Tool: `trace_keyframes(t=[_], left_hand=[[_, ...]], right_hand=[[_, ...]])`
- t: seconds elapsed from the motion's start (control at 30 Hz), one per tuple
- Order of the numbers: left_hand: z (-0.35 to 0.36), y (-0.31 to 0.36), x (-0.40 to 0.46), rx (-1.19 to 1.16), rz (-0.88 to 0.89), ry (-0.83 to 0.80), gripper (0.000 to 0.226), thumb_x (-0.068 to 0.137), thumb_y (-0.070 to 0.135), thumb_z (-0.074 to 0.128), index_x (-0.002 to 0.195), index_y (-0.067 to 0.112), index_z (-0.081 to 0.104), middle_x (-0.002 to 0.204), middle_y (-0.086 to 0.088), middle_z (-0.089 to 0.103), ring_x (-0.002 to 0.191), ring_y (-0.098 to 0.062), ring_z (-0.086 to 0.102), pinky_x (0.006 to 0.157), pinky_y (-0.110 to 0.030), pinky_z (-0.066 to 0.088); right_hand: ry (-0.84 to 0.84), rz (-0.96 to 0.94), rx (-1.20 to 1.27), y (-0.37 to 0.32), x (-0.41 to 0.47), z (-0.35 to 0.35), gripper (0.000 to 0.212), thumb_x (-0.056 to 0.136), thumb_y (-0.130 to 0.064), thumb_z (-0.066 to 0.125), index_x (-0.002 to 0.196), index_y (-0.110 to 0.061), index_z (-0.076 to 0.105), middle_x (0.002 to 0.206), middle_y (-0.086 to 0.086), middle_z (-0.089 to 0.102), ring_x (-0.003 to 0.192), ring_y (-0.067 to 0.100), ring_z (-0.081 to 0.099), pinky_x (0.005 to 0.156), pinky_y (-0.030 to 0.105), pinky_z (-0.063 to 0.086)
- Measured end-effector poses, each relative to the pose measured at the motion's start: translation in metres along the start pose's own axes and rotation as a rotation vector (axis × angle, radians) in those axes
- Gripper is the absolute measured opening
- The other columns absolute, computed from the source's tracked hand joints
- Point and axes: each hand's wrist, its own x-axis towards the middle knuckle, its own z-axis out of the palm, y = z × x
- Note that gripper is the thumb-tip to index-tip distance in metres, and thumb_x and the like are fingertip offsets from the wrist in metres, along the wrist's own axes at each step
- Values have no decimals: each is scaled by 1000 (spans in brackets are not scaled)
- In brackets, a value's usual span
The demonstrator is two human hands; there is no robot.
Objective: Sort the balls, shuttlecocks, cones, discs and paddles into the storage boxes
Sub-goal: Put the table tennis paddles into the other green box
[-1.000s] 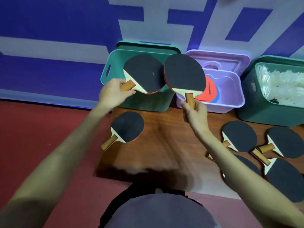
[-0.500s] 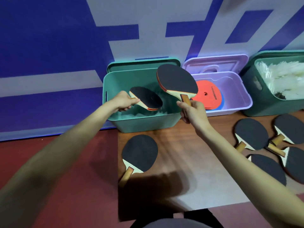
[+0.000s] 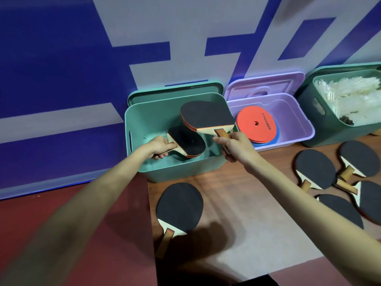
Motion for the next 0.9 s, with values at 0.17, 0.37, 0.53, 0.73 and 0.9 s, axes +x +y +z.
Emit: trace_keyframes(t=[0.17, 0.37, 0.53, 0.73, 0.9], left_hand=[[-6, -3, -4, 356, -14, -40, 20, 88, 21, 67, 83, 7, 53, 62, -4, 59, 45, -14, 54, 38, -21, 43], [-6, -8, -12, 710, -5, -50, 25, 82, 9, 71, 102, 8, 56, 99, -9, 64, 94, -26, 64, 75, -29, 47], [-7, -14, -8, 773, 14, -14, 26, 85, -2, 55, 111, 5, 54, 114, -13, 62, 104, -30, 62, 82, -31, 50], [-11, -22, -7, 826, 43, 39, 32, 89, -2, 46, 119, 5, 54, 122, -13, 59, 108, -30, 58, 84, -32, 46], [-19, -16, -15, 791, 94, 89, 31, 89, 4, 49, 119, 8, 57, 122, -12, 59, 112, -30, 57, 88, -33, 47]], right_hand=[[-35, 101, -193, -10, 26, 16, 28, 85, -12, 60, 65, -12, 41, 42, 4, 39, 28, 13, 34, 35, 13, 23], [-207, 162, -504, -16, 53, 39, 25, 86, -16, 56, 65, -12, 42, 50, 7, 43, 38, 17, 34, 43, 16, 23], [-329, 86, -658, -13, 66, 51, 31, 84, -16, 55, 57, -11, 40, 50, 7, 42, 34, 16, 35, 40, 16, 24], [-414, 80, -675, 2, 88, 50, 38, 89, -18, 58, 55, -11, 41, 46, 6, 40, 27, 12, 33, 38, 17, 24], [-441, 127, -851, 10, 102, 44, 21, 92, -21, 59, 77, -8, 51, 58, 6, 43, 43, 16, 41, 43, 21, 33]])
